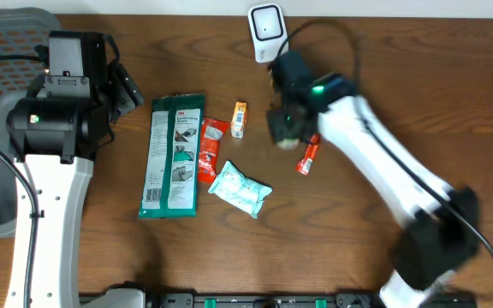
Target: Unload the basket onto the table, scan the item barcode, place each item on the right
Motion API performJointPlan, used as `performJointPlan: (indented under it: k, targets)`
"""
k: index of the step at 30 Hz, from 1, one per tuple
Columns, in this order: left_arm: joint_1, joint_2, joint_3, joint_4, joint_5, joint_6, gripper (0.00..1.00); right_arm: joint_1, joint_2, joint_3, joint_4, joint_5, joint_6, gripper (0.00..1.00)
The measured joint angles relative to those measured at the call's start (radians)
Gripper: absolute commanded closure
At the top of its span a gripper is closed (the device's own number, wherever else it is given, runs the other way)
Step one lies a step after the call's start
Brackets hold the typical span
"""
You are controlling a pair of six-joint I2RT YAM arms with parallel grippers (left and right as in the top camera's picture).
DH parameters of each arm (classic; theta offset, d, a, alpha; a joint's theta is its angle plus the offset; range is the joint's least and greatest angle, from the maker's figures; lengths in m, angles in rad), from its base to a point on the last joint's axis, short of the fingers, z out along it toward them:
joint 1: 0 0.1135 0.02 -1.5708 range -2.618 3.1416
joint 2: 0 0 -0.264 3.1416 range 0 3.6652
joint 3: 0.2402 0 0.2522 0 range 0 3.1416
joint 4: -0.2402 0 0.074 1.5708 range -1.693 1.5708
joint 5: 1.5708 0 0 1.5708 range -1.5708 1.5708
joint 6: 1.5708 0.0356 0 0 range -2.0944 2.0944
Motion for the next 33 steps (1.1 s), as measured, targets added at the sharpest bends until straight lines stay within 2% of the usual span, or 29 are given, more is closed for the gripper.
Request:
performJointPlan:
  k: [2,3,6,10,21,28,33]
  targets:
    - [0.0,0.0,0.0,0.0,0.0,0.0,0.13,-0.003,-0.1,0.036,0.016,0.005,-0.002,0.98]
    - [0.0,0.0,0.0,0.0,0.0,0.0,0.13,-0.004,-0.133,0.044,0.028,0.011,-0.005,0.99]
    - [0.0,0.0,0.0,0.0,0.0,0.0,0.13,-0.008,-0.246,0.058,0.114,0.053,-0.018,0.99]
    - [0.0,0.0,0.0,0.0,0.0,0.0,0.13,-0.021,-0.261,0.06,0.233,0.108,-0.024,0.99]
    - [0.0,0.0,0.0,0.0,0.0,0.0,0.13,-0.056,-0.062,0.057,0.596,0.185,-0.089,0.99]
    - [0.0,0.0,0.0,0.0,0.0,0.0,0.13,-0.083,0.141,0.056,0.879,0.196,-0.237,0.99]
    - [0.0,0.0,0.0,0.001,0.0,0.0,0.13,-0.088,0.3,0.053,1.183,0.2,-0.369,0.99]
